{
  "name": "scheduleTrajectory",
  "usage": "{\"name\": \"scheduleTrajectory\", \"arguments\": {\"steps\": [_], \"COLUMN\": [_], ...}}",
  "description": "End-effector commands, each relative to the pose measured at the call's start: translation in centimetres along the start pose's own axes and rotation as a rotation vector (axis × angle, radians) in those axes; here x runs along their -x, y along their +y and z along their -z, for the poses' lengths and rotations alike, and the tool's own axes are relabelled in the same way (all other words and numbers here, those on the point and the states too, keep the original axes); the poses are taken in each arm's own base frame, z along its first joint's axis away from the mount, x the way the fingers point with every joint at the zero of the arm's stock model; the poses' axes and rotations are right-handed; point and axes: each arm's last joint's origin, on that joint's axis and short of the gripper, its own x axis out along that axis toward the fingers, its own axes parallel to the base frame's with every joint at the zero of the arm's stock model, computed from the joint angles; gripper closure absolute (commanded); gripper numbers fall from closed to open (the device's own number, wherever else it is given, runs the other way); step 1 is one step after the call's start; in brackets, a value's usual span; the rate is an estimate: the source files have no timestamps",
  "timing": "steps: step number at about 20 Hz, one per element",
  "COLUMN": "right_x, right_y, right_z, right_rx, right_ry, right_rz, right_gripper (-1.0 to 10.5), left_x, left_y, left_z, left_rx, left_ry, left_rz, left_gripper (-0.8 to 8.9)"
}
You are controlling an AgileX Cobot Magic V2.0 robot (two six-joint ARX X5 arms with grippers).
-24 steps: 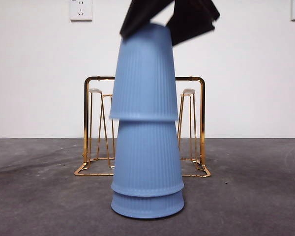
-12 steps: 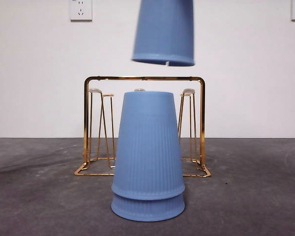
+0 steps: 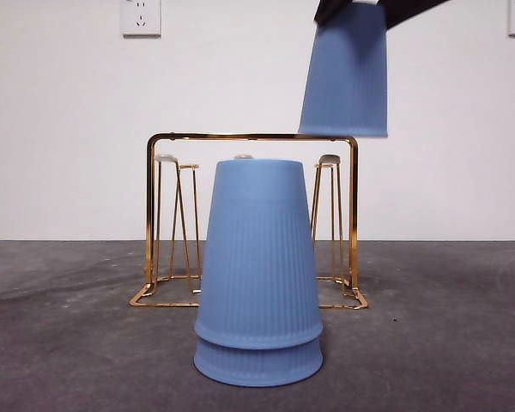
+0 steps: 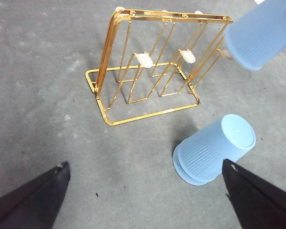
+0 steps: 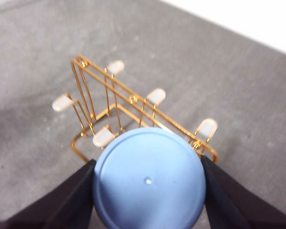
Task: Pick the top cup and place it on cupholder, pick up the mid cup and place it on cupholder, last pick the bottom cup and place it on cupholder.
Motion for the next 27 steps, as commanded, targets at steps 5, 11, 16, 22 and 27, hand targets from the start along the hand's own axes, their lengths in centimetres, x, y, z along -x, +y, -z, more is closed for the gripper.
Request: {"name": "scheduleTrajectory", "arguments": {"steps": [5, 11, 16, 22, 27], "right_x": [-3.2, -6.7, -9.8, -11.1, -11.0], "right_y": [-0.8, -1.7, -2.0, -2.6, -2.8], "right_z": [-0.4, 0.8, 2.2, 3.0, 3.3], "right_rx": [0.006, -0.019, -0.031, -0.045, -0.056], "right_ry": [0.008, 0.104, 0.181, 0.223, 0.253], "right_rz": [-0.004, -0.021, -0.032, -0.025, -0.021], "right_gripper": [9.3, 9.3, 9.3, 9.1, 7.0], "left_x": [0.3, 0.3, 0.3, 0.3, 0.3], "left_y": [-0.2, -0.2, -0.2, -0.2, -0.2], "left_z": [-0.5, -0.5, -0.5, -0.5, -0.5], "left_rx": [-0.017, -0.017, -0.017, -0.017, -0.013], "left_ry": [-0.023, -0.023, -0.022, -0.022, -0.023], "left_rz": [0.004, 0.004, 0.004, 0.004, 0.004], "left_gripper": [3.10, 3.10, 3.10, 3.10, 3.10]}}
